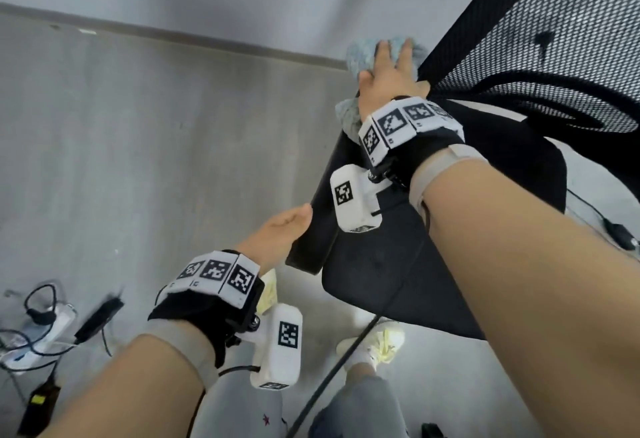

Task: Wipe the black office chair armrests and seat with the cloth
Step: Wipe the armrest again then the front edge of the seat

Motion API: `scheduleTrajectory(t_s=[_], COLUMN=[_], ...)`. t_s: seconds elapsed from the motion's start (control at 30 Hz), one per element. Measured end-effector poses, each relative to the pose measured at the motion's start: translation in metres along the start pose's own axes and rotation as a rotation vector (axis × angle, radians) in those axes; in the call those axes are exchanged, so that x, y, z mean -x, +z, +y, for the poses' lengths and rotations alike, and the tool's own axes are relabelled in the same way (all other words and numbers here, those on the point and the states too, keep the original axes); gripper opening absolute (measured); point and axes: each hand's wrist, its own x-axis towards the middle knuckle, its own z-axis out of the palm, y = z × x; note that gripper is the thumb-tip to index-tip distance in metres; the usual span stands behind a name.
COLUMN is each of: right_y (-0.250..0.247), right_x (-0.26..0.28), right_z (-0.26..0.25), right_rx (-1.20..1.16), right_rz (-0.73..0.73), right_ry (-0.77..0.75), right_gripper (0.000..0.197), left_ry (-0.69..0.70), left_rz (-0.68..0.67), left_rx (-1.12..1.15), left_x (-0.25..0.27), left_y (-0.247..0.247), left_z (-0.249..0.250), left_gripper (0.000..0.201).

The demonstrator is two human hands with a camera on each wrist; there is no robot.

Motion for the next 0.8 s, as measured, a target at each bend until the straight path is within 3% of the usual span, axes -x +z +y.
scheduleTrajectory(t_s=[0.1,0.2,0.33,0.4,0.53,0.6,0.67,0.8], right_y=[0.001,0.006,0.021,0.029,0.047,0.057,0.065,0.075], right_x=[0.007,0.038,0.095,0.12,0.158,0.175,0.189,0.21], right_z=[0.003,0.009,0.016,0.021,0.033,0.039,0.042,0.042], right_rx=[-0.095,-0.172,-0.093,-0.008,0.09,0.085,0.065,0.227], right_rz=[-0.008,-0.044,-0.115,-0.135,-0.179,-0.232,-0.295,-0.322], right_ry=[-0.051,-0.137,-0.307,-0.398,-0.579,-0.658,-0.713,-0.793], right_gripper=[0.051,0.051,0.052,0.054,0.055,0.058,0.062,0.059], left_ry=[-0.015,0.058,0.08,0.074,0.061,0.025,0.02,0.029], left_rz=[0.012,0.012,0.077,0.078,0.071,-0.069,-0.124,0.029], left_rx=[0.038,0.082,0.211,0.418,0.672,0.815,0.828,0.681], left_x=[-0.003,-0.002,0.0,-0.002,-0.005,-0.001,0.001,0.001], left_y=[-0.002,0.003,0.011,0.016,0.012,0.006,0.002,-0.003], left_z=[-0.006,-0.012,-0.02,-0.02,-0.015,-0.013,-0.012,-0.01], left_gripper=[0.048,0.031,0.033,0.041,0.079,0.096,0.104,0.103])
